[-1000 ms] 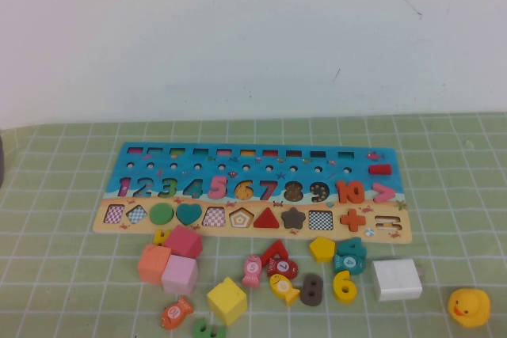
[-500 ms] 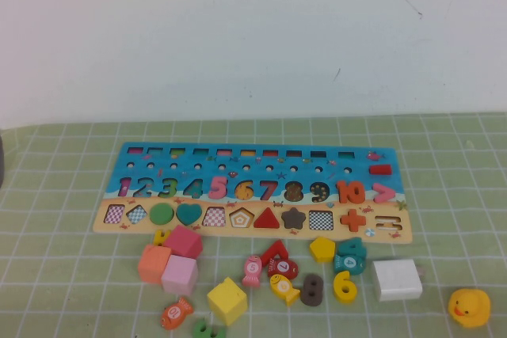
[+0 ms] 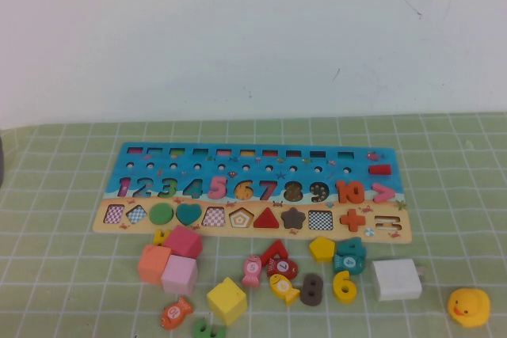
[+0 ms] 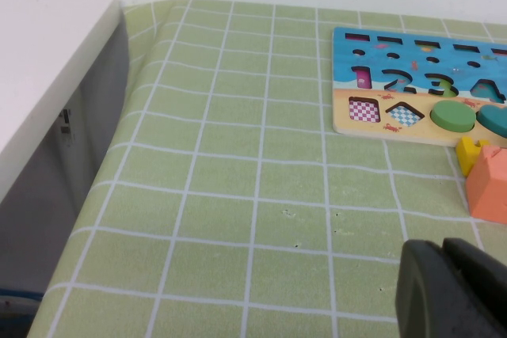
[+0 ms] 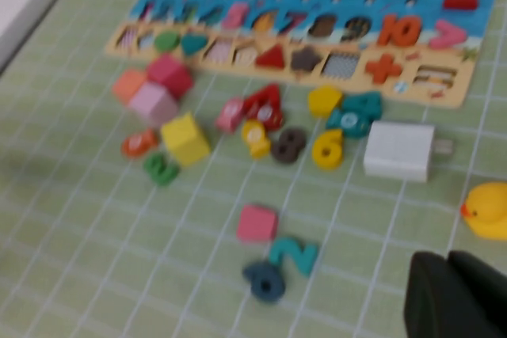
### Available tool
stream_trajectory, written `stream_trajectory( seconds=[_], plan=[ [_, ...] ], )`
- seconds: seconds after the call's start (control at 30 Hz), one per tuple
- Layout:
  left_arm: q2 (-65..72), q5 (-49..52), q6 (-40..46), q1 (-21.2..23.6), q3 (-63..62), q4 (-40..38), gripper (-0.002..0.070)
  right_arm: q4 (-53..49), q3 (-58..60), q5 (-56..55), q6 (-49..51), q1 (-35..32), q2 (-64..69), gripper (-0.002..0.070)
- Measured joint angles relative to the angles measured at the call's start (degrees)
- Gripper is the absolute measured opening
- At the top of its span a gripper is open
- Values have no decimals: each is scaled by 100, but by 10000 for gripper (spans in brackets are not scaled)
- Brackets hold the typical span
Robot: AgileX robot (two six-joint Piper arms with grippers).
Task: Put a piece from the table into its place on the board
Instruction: Pick up the "number 6"
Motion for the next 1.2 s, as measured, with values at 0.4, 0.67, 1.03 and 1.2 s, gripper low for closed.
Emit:
stream_trajectory(
  seconds=[0.4,0.67,1.03,1.2],
  plan=[
    [0,0,0,0,0,0,-1,45,-1439,1199,-462,0,2081,-1],
    [0,0,0,0,0,0,-1,59,-1703,1211,-451,4,3070,-1],
    [0,0,0,0,0,0,-1,-1434,-1769,882,760,1410,3825,-1],
    [0,0,0,0,0,0,-1,-2580,-2040,868,1847,2512,4536,-1]
  ],
)
